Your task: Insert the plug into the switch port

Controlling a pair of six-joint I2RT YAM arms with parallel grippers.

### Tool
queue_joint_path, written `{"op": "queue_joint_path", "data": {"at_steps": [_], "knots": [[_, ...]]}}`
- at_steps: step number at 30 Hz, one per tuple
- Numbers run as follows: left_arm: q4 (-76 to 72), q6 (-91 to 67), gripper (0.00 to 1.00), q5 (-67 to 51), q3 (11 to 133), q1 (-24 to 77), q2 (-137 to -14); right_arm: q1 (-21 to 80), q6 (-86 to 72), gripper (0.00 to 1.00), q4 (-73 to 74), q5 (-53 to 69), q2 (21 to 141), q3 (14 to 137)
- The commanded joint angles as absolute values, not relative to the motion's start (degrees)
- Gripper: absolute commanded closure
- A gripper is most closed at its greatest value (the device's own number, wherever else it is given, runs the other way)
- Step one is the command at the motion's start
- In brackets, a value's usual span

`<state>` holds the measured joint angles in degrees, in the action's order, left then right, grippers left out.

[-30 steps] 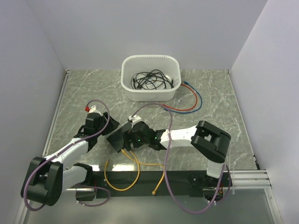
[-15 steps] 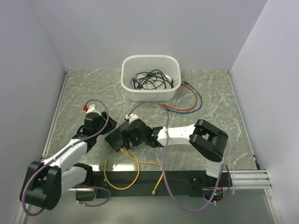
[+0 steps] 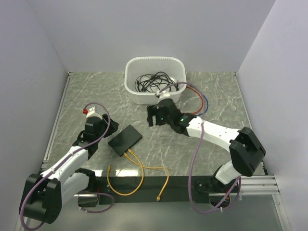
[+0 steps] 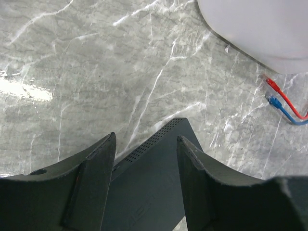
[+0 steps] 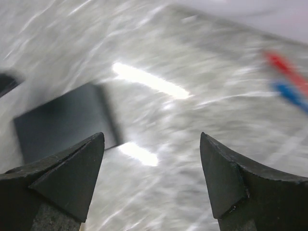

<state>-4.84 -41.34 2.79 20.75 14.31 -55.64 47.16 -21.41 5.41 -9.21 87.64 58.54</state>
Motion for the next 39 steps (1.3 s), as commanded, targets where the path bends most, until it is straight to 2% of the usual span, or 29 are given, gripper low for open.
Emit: {"op": "queue_joint_path", "data": {"at_steps": [1,5,12,30,39], "knots": [[-5.98,-40.61,0.41,3.43,20.22,13.97,-54.23,41.06,-19.86,0.15,8.26,-9.41,86.39,57.48],[-6.15,-40.61,0.41,3.60,20.21,13.97,-54.40,31.58,-20.30,0.17,8.09,-3.80,88.68,57.74],[-6.42,-40.61,0.41,3.60,20.21,13.89,-54.75,23.13,-22.67,0.17,7.47,-0.27,94.56,61.24],[-6.42,-40.52,0.41,3.25,20.30,13.80,-54.93,20.83,-21.71,0.17,12.48,0.53,111.35,75.93],[-6.42,-40.52,0.42,3.25,20.30,13.80,-55.02,20.65,-22.94,0.19,12.75,3.77,112.59,74.45]]}}
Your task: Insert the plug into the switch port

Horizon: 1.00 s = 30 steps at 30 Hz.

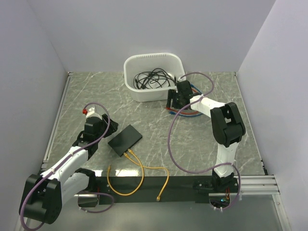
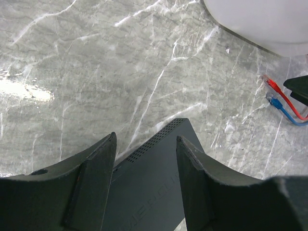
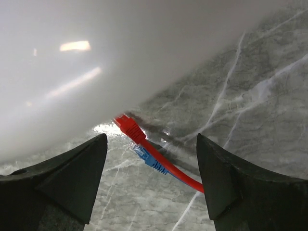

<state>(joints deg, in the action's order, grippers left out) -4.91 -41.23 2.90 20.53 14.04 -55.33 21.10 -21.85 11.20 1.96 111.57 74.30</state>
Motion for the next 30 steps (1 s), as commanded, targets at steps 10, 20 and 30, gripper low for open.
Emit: {"op": "queue_joint_path", "data": {"at_steps": [10,20,30], "knots": [[-6.50,-40.43,0.42,3.16,20.48,13.80,-55.55,20.74,-22.85,0.38,11.43,6.59,113.20,71.81],[-6.68,-40.43,0.42,3.08,20.48,13.80,-55.63,21.62,-23.38,0.38,12.04,5.45,113.56,70.75],[-6.86,-40.52,0.42,3.16,20.39,13.80,-55.63,23.12,-25.22,0.37,6.50,1.23,104.94,61.44]]}}
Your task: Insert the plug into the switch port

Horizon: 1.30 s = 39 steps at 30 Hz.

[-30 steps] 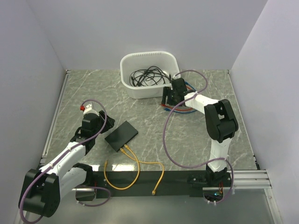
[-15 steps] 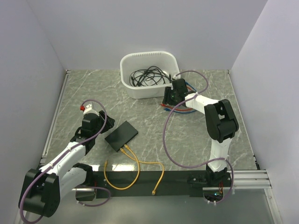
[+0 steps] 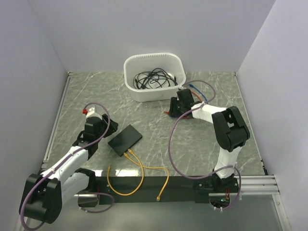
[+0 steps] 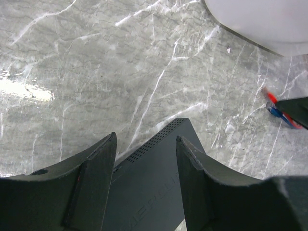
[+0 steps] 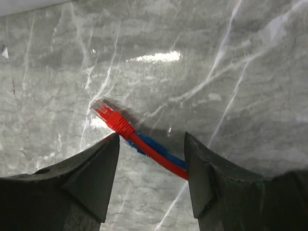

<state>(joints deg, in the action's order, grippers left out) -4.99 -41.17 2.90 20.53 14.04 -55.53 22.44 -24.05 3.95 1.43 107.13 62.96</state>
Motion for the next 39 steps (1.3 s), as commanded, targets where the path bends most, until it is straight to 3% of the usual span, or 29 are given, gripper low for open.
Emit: {"op": "queue_joint_path", "data": {"at_steps": [1,17,25,34,39], "knots": [[-6.77,-40.52,0.42,3.16,20.39,13.80,-55.55,23.20,-25.05,0.37,6.85,1.32,105.03,61.61],[-6.77,-40.52,0.42,3.16,20.30,13.80,-55.28,26.19,-21.98,0.36,4.57,4.66,104.76,60.55],[-6.68,-40.43,0.42,3.16,20.21,13.80,-55.11,29.35,-20.30,0.38,8.26,0.79,108.28,63.98],[-6.77,-40.43,0.42,3.16,20.21,13.80,-55.11,30.76,-19.60,0.62,9.49,0.26,110.13,65.56],[-6.77,-40.43,0.42,3.16,20.21,13.80,-55.11,31.29,-19.60,0.66,9.49,0.09,110.04,65.83]]}}
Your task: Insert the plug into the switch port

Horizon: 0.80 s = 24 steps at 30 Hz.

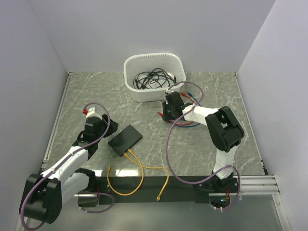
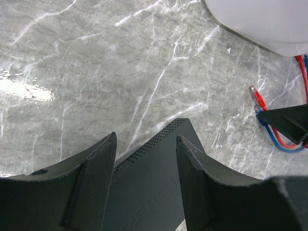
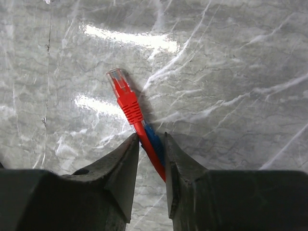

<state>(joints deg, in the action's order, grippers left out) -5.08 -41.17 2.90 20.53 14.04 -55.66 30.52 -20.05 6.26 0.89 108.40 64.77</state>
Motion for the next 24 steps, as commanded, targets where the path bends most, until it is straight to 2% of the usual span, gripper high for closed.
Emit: {"op": "queue_joint_path", "data": {"at_steps": [1,19,24], "knots": [[-6.68,-40.43,0.42,3.08,20.21,13.80,-55.28,31.46,-19.43,0.67,9.49,0.09,109.78,65.83],[-6.68,-40.34,0.42,2.99,20.57,13.80,-56.07,33.05,-18.54,0.68,11.87,-3.87,101.16,65.74],[-6.68,-40.34,0.42,2.99,20.65,13.80,-56.07,33.75,-18.55,0.77,12.48,-3.43,99.76,65.48]]}}
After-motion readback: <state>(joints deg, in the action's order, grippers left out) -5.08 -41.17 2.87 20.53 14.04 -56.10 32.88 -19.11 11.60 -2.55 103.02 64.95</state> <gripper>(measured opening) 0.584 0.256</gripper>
